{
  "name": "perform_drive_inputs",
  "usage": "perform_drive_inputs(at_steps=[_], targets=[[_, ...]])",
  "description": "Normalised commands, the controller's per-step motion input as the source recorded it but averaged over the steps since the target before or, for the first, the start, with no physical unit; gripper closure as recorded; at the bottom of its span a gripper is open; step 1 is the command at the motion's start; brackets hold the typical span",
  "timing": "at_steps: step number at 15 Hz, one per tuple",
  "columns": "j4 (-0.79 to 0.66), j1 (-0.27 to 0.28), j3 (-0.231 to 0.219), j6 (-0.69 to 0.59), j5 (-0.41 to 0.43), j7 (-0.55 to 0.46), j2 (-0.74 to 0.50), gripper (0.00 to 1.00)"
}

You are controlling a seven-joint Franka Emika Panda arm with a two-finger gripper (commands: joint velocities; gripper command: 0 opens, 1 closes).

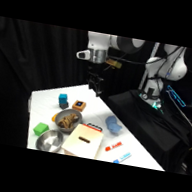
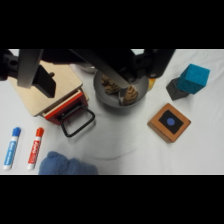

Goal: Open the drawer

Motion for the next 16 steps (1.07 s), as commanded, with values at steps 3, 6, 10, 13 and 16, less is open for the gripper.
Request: perform_drive_inputs(at_steps=[3,6,10,13,16], targets=[[0.01,-0.017,0.012,0.03,0.02,0.03,0.01,0.0],[-0.13,-0.02,0.012,0.11,0.053,0.1,-0.14,0.0],[-0.16,-0.021,0.009,0.24,0.112,0.12,-0.09,0.0],[-0.17,-0.019,0.002,0.34,0.209,0.07,0.0,0.0],[-0.1,-0.015,0.001,0.35,0.26,0.0,0.1,0.0]])
